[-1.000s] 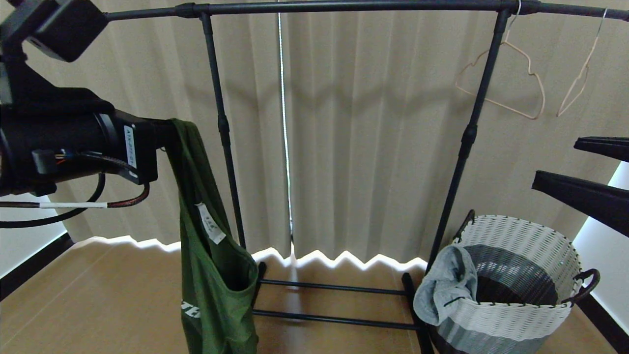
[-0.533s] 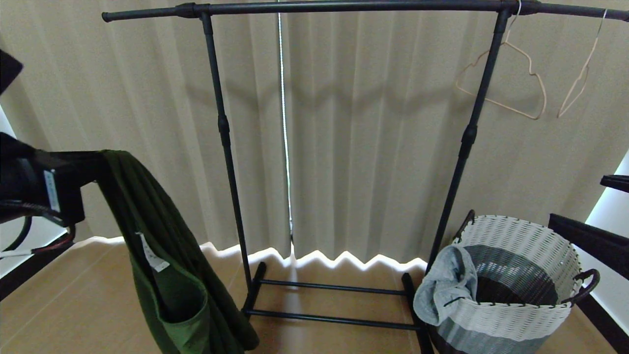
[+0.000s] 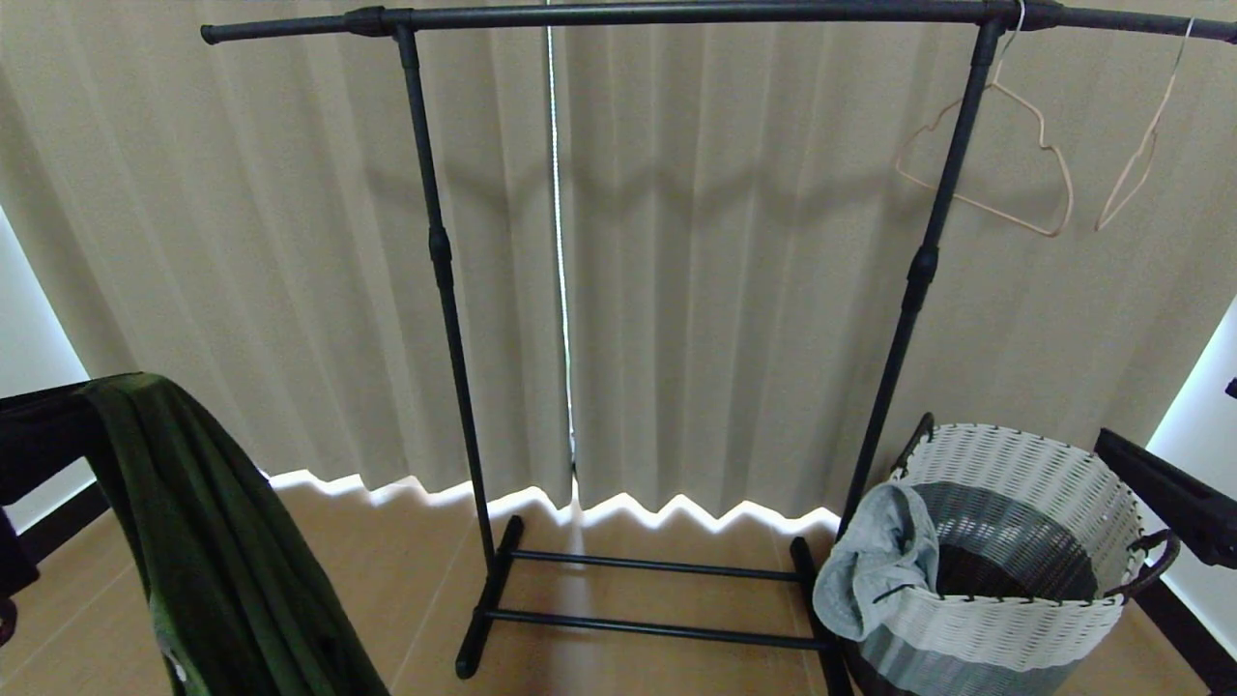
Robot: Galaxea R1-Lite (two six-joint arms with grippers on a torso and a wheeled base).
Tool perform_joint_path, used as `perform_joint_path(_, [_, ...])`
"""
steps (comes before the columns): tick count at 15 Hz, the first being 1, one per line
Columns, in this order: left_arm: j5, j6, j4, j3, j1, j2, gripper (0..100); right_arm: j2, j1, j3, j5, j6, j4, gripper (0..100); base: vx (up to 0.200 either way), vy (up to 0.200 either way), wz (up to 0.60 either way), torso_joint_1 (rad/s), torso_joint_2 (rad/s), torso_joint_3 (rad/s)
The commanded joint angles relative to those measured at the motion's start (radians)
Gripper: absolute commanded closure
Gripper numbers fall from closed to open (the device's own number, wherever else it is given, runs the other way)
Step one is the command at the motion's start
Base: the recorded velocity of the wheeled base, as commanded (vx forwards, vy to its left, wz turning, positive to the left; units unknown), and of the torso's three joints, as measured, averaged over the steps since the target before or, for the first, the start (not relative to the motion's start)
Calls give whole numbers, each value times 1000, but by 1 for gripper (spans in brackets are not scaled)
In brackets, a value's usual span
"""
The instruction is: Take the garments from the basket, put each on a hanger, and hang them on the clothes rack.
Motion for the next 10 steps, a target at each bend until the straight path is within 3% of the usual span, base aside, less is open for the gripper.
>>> perform_joint_path(1, [-2,-7,-49,74,1,-62,100,-31,-46,61,2,-3,-9,0,0,0,0,0,0,0])
perform_joint_path(7, [-2,-16,-112,149,16,-77,100,-32,-133,90,-3,-8,6,0,0,0,0,0,0,0])
perform_joint_path(10, [-85,-13,-113,179,73,-85,100,-37,-184,110,0,-8,0,0,0,0,0,0,0,0])
